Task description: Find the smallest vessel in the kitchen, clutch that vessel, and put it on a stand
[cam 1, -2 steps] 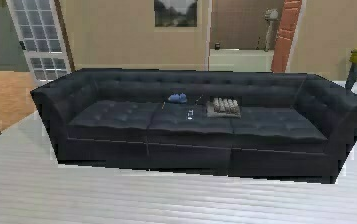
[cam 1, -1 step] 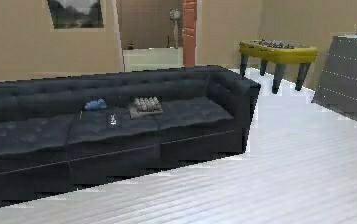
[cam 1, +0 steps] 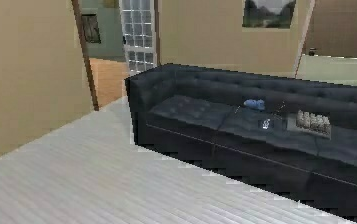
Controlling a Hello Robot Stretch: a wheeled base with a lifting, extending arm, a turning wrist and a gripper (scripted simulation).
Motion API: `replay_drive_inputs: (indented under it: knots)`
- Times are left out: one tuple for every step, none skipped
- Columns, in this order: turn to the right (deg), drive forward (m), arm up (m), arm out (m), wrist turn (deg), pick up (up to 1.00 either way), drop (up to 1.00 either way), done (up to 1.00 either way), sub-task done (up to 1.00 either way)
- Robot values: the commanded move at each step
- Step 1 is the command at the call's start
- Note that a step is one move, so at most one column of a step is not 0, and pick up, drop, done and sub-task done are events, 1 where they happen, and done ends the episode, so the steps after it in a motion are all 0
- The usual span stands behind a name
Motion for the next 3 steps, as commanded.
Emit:
replay_drive_inputs:
  knots:
    - [-45.0, 0.0, 0.0, 0.0, 0.0, 0.0, 0.0, 0.0, 0.0]
    - [-39.0, 0.0, 0.0, 0.0, 0.0, 0.0, 0.0, 0.0, 0.0]
    - [45.0, 0.0, 0.0, 0.0, 0.0, 0.0, 0.0, 0.0, 0.0]
